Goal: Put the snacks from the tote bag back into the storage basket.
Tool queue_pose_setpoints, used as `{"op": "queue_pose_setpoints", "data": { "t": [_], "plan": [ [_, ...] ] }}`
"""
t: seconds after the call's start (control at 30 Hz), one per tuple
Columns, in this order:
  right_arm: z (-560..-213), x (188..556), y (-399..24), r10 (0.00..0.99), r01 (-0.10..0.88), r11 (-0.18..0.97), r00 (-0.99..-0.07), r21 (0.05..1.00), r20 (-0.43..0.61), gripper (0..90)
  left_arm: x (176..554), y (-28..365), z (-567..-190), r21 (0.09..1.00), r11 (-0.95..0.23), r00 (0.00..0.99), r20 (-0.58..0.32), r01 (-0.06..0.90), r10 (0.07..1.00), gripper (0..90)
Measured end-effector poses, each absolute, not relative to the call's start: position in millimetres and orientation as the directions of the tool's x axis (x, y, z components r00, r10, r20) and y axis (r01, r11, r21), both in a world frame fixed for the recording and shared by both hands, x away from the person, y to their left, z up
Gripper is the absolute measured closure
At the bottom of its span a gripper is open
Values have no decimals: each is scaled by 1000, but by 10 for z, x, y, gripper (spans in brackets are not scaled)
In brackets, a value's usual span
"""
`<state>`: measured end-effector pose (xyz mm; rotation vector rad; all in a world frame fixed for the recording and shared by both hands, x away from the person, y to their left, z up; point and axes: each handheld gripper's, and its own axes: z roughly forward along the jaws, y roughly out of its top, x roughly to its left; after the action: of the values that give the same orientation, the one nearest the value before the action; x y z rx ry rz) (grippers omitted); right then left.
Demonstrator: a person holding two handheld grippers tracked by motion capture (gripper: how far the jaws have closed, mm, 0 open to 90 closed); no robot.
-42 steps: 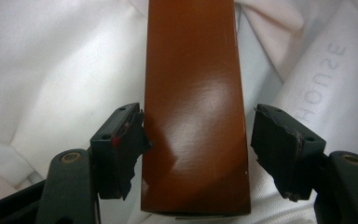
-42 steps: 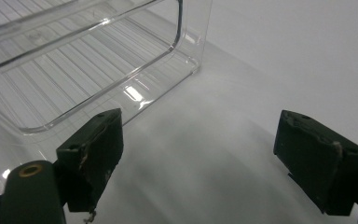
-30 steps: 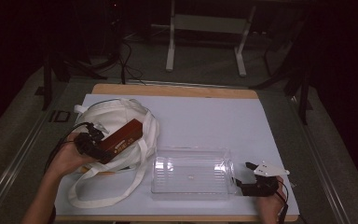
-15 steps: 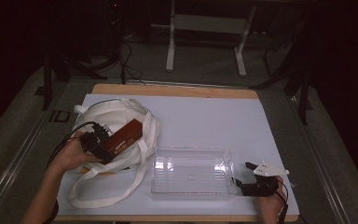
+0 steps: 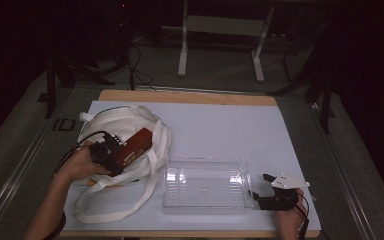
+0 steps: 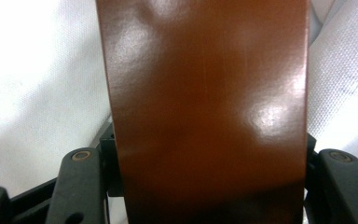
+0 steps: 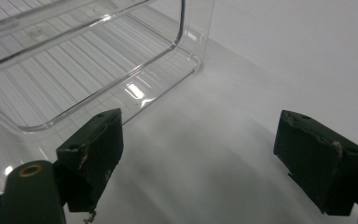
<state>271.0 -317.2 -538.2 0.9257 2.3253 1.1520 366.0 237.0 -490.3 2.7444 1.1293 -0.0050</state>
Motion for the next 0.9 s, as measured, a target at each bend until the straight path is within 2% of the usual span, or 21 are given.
{"op": "queue_pose_setpoints", "data": {
  "t": [0.13, 0.5, 0.9],
  "plan": [
    [-5381, 2710, -3173, 705, 390, 444, -708, 807, -45, 157, 3681, 2349, -4914, 120, -704, 714, -70, 700, 697, 387],
    [-5382, 2711, -3169, 703, 392, 447, -710, 804, -44, 157, 3686, 2396, -4926, 113, -687, 696, -105, 718, 710, 387],
    [-5382, 2711, -3165, 703, 392, 451, -710, 802, -47, 157, 3675, 2405, -4945, 94, -694, 701, -87, 714, 708, 388]
  ]
}}
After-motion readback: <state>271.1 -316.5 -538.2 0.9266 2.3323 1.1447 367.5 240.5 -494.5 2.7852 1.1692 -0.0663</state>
